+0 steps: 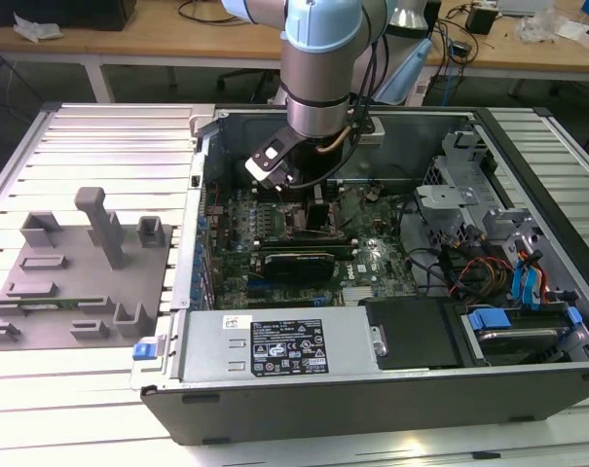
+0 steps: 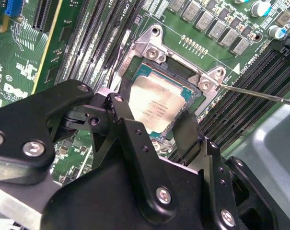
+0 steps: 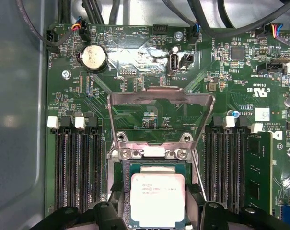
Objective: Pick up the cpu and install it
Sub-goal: 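Place the cpu into insertion slot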
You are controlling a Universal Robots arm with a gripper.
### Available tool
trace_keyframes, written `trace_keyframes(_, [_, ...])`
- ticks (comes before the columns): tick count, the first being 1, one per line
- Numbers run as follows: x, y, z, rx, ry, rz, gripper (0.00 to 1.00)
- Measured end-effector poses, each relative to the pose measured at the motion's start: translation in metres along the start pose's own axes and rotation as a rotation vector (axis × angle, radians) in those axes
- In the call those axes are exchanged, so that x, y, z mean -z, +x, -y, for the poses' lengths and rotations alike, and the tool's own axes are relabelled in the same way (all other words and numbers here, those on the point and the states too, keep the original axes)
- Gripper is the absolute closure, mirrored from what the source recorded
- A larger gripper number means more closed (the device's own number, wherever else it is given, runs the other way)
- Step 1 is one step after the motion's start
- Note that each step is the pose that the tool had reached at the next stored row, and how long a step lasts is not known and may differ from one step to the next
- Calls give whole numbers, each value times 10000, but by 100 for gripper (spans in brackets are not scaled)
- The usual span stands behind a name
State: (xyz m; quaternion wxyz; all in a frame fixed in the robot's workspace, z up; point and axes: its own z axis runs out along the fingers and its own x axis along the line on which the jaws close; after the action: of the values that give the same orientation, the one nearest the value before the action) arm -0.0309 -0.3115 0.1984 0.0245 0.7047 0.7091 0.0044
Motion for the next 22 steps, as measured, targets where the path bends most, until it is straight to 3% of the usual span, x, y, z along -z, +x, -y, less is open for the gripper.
trace_keyframes(22, [17, 0, -1, 49, -2, -3, 38])
